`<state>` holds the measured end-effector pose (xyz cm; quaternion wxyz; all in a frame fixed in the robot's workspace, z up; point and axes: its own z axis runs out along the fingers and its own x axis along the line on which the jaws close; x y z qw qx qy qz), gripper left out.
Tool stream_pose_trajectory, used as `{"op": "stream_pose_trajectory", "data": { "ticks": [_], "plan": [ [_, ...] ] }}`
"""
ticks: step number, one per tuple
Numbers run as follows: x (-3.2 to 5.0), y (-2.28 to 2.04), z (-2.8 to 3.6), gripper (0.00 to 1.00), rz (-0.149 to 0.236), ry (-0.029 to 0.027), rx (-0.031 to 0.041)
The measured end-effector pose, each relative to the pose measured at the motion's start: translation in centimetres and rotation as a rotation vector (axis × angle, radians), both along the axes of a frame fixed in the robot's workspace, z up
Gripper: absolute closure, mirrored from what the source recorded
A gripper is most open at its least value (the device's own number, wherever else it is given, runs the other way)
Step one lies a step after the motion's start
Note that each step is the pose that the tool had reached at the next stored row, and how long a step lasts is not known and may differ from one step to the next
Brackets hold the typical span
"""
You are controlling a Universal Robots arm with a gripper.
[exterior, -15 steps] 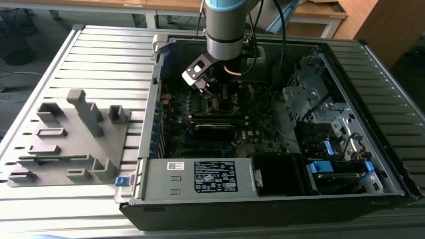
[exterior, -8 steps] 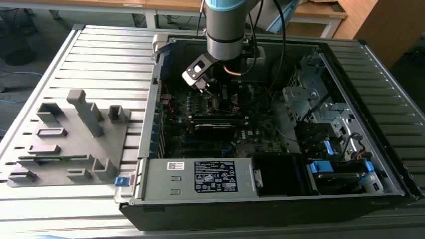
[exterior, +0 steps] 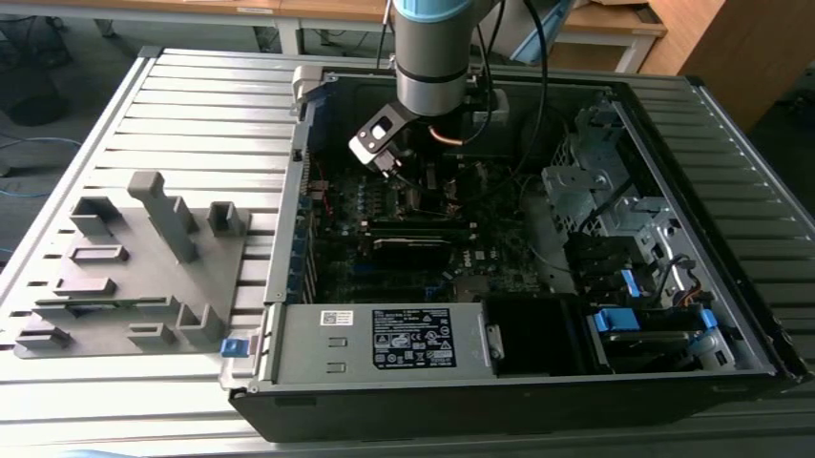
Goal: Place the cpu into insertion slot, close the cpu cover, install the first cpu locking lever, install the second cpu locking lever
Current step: 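Place the cpu into insertion slot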
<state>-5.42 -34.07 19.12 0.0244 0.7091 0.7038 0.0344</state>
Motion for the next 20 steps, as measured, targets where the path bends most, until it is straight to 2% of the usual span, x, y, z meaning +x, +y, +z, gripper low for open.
{"op": "stream_pose_trajectory", "data": {
  "ticks": [20],
  "plan": [
    [0.02,0.02,-0.14,0.45,0.000,-0.0008,0.0014]
  ]
}}
